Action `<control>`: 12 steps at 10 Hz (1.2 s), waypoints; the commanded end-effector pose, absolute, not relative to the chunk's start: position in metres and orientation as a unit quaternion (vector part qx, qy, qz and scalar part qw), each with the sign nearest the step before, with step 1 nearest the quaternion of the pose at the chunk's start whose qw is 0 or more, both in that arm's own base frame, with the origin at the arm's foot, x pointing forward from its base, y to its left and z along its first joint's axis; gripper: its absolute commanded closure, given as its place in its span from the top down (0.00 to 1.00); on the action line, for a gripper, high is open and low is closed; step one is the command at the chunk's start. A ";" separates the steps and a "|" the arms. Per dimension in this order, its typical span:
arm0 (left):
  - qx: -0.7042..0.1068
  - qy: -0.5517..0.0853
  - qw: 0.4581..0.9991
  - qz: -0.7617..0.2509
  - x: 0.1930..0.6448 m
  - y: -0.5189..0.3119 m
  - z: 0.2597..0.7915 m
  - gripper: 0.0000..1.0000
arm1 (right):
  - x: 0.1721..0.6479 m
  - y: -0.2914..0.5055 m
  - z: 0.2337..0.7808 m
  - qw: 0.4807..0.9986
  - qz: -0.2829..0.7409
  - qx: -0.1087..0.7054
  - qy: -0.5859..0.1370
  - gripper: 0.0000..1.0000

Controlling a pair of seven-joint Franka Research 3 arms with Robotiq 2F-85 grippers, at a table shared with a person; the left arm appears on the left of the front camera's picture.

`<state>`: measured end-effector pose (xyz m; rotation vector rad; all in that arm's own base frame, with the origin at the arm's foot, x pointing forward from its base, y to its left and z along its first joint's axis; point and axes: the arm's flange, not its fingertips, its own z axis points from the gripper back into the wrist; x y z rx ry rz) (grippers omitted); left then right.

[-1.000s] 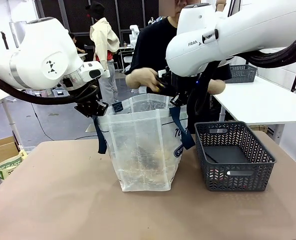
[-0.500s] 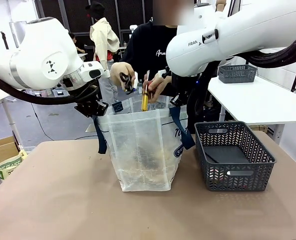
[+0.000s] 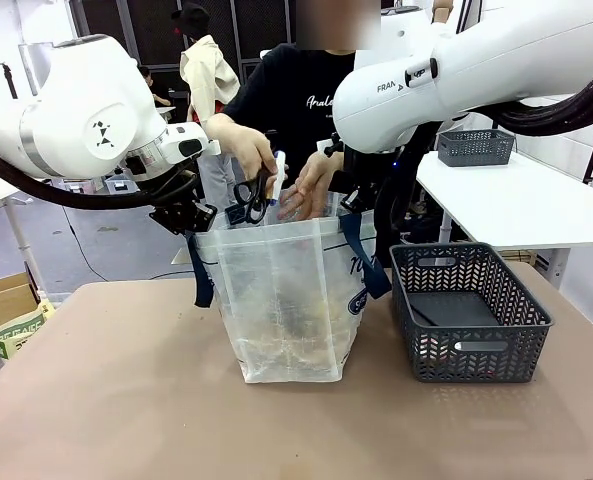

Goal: Transfer purchased items from the store into the shopping bag.
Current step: Move the Reusable shopping bag to the right side of the table.

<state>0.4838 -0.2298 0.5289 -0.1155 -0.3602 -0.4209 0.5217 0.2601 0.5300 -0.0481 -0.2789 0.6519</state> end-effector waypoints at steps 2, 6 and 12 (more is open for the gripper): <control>-0.052 -0.180 0.960 -0.206 0.484 -0.229 0.530 0.00 | 0.521 0.259 0.531 0.938 0.319 -0.026 -0.133 0.00; -0.052 -0.180 0.960 -0.206 0.484 -0.229 0.530 0.00 | 0.521 0.259 0.531 0.938 0.319 -0.026 -0.133 0.00; -0.052 -0.180 0.960 -0.206 0.484 -0.229 0.530 0.00 | 0.521 0.259 0.531 0.938 0.319 -0.026 -0.133 0.00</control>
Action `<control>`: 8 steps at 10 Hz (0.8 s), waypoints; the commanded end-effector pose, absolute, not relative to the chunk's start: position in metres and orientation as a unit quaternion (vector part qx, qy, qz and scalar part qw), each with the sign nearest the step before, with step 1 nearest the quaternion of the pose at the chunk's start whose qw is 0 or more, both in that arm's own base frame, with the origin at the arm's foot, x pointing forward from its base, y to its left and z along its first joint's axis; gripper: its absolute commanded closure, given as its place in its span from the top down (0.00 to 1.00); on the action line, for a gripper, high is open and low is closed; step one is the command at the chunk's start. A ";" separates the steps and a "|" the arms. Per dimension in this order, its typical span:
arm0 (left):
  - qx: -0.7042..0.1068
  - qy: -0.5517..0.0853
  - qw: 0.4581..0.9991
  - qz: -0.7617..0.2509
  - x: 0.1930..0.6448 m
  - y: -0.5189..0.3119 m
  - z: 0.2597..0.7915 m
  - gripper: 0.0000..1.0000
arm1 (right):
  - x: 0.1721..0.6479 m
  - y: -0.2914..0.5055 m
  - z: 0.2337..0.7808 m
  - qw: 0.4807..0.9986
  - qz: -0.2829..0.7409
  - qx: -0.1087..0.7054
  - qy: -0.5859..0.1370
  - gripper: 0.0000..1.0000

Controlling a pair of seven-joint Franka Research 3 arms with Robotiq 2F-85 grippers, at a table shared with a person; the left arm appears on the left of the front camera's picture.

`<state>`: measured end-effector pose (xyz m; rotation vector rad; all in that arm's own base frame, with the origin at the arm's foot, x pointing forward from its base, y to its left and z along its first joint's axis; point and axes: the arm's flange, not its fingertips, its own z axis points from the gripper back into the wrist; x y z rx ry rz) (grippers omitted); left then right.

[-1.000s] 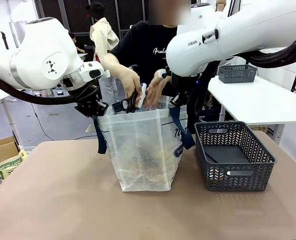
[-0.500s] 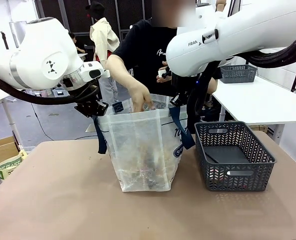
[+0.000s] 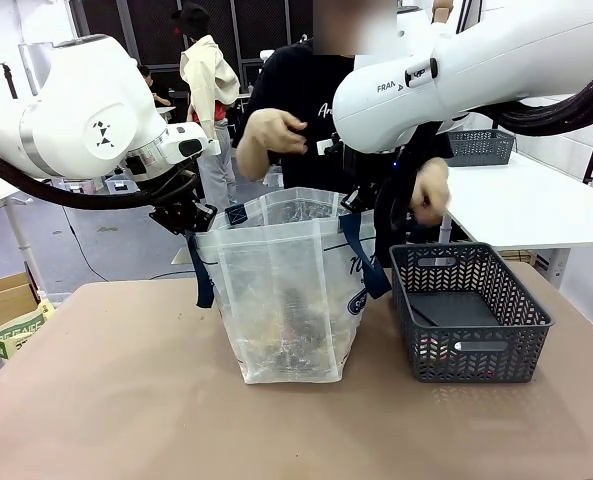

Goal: Transfer purchased items from the store into the shopping bag.
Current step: Move the Reusable shopping bag to the right side of the table.

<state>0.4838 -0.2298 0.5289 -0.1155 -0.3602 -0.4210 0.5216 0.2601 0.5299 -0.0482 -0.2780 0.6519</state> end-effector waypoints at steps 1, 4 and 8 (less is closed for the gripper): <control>-0.052 -0.180 0.960 -0.206 0.484 -0.229 0.530 0.00 | 0.521 0.259 0.531 0.938 0.319 -0.026 -0.133 0.00; -0.052 -0.180 0.960 -0.206 0.484 -0.229 0.530 0.00 | 0.521 0.259 0.531 0.938 0.319 -0.026 -0.133 0.00; -0.052 -0.180 0.960 -0.206 0.484 -0.229 0.530 0.00 | 0.521 0.259 0.531 0.938 0.319 -0.026 -0.133 0.00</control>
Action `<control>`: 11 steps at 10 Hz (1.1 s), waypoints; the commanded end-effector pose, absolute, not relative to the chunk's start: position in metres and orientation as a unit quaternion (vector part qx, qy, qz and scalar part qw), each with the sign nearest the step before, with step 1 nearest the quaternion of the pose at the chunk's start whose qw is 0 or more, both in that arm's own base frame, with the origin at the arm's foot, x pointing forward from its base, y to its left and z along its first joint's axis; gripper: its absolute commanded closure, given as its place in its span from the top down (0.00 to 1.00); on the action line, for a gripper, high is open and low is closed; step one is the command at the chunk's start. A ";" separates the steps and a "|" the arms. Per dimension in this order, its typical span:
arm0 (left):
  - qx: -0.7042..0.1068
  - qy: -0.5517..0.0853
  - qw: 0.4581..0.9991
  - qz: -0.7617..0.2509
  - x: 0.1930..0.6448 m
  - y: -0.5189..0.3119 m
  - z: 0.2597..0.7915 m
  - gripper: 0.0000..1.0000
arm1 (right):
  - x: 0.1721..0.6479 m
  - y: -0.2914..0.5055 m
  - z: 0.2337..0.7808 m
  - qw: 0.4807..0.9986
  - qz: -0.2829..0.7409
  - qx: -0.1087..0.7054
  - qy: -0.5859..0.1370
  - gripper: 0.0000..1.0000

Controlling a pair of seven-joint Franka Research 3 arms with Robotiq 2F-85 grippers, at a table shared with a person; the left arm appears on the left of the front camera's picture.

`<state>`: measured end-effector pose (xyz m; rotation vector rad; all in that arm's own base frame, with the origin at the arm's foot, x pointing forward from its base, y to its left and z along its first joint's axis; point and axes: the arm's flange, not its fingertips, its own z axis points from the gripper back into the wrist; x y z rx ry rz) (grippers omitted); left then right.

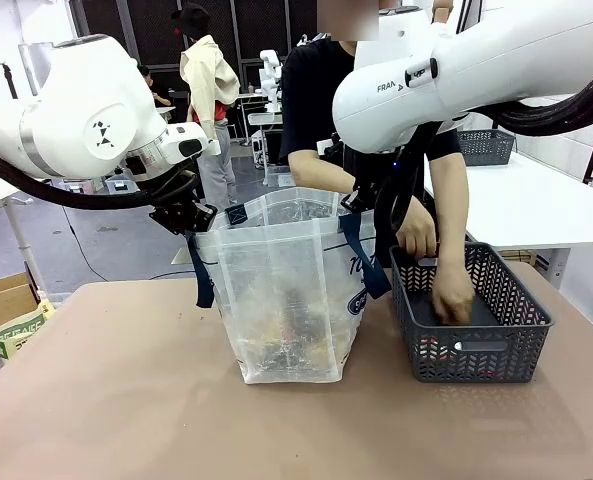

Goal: Transfer purchased items from the store into the shopping bag.
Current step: Move the Reusable shopping bag to the right side of the table.

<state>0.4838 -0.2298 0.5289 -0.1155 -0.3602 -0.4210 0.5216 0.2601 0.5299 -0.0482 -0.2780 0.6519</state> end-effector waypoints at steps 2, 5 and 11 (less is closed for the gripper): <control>-0.052 -0.180 0.960 -0.206 0.484 -0.229 0.530 0.00 | 0.521 0.259 0.531 0.938 0.319 -0.026 -0.133 0.00; -0.052 -0.180 0.960 -0.206 0.484 -0.229 0.530 0.00 | 0.521 0.259 0.531 0.938 0.319 -0.026 -0.133 0.00; -0.052 -0.180 0.960 -0.206 0.484 -0.229 0.530 0.00 | 0.521 0.259 0.531 0.938 0.319 -0.026 -0.133 0.00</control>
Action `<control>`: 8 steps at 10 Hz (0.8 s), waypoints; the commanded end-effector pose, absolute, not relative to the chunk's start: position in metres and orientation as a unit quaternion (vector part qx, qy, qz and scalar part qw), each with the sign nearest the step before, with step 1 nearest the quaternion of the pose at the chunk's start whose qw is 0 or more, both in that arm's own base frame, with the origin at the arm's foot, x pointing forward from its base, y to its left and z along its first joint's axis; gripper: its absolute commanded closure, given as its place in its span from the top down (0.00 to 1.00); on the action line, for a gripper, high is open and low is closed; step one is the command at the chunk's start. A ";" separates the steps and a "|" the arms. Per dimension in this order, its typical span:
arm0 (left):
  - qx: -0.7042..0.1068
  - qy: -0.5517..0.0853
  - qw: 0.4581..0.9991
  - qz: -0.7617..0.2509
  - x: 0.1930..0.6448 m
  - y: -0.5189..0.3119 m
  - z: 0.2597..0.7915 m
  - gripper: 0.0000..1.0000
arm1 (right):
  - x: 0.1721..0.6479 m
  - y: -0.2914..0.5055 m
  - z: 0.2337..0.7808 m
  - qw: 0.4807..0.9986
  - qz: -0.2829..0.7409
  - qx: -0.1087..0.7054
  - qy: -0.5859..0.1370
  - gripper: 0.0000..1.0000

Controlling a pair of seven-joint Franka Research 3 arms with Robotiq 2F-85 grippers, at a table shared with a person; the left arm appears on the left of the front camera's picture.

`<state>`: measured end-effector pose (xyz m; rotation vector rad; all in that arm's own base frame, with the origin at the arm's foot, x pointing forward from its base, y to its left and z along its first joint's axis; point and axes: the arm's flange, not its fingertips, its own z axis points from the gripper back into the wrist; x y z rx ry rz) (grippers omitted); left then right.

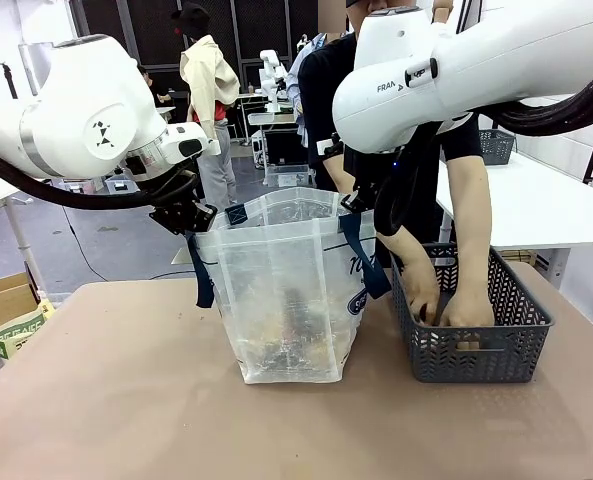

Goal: Transfer purchased items from the store into the shopping bag.
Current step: Move the Reusable shopping bag to the right side of the table.

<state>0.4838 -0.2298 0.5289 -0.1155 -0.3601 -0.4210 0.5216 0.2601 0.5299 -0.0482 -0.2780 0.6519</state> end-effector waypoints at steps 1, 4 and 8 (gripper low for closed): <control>-0.052 -0.180 0.960 -0.206 0.484 -0.229 0.530 0.00 | 0.521 0.259 0.531 0.938 0.319 -0.026 -0.133 0.00; -0.052 -0.180 0.960 -0.206 0.484 -0.229 0.530 0.00 | 0.521 0.259 0.531 0.938 0.319 -0.026 -0.133 0.00; -0.052 -0.180 0.960 -0.206 0.484 -0.229 0.530 0.00 | 0.521 0.259 0.531 0.938 0.319 -0.026 -0.133 0.00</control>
